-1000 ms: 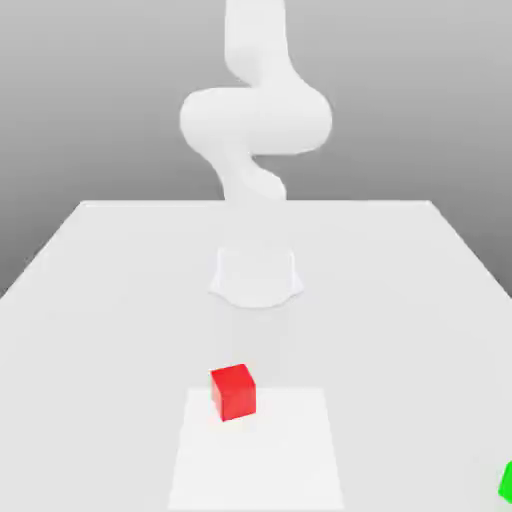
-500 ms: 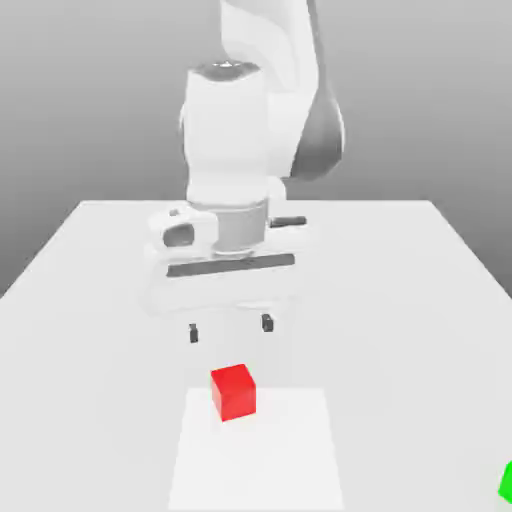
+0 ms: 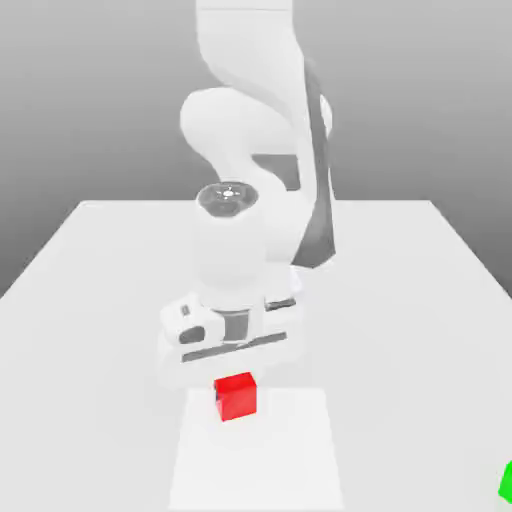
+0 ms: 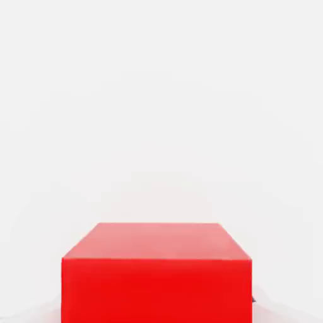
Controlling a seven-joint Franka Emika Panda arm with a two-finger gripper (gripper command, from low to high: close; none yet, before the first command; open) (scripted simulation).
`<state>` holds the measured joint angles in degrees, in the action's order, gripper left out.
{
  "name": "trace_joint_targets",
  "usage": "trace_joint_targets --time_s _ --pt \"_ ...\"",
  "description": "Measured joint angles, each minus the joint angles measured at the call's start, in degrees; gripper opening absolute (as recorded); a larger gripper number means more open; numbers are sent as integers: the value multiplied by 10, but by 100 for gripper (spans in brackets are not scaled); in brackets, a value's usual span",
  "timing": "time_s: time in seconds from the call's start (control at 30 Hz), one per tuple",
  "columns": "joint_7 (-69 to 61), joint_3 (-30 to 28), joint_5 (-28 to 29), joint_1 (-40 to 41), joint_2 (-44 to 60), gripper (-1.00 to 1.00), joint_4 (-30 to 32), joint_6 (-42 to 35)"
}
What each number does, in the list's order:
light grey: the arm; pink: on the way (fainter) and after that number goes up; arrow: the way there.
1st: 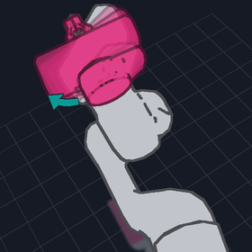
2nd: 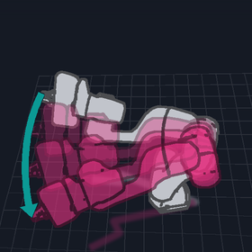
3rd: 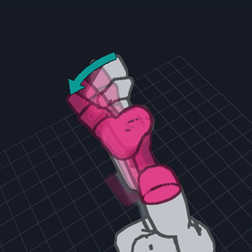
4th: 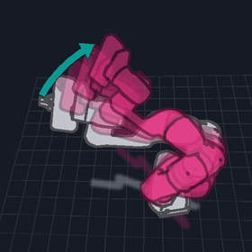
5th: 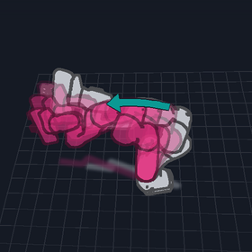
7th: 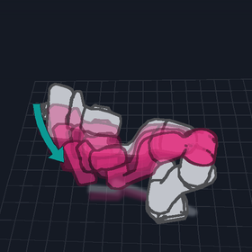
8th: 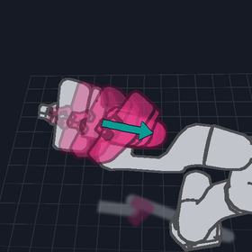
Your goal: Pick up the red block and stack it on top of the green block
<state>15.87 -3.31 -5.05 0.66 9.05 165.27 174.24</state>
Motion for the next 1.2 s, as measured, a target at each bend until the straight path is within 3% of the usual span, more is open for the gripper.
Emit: trace_joint_targets --time_s 0.27,0.93,1.07,1.1,1.2 --pt "42 -6 65 -7 -130 -100 1 -128" --pt "-32 147 112 -215 94 -100 -406 -318" --pt "-23 141 135 -239 167 -100 -434 -274" --pt "-20 138 139 -242 180 100 -435 -262" --pt "-20 138 139 -242 180 100 -435 -262"
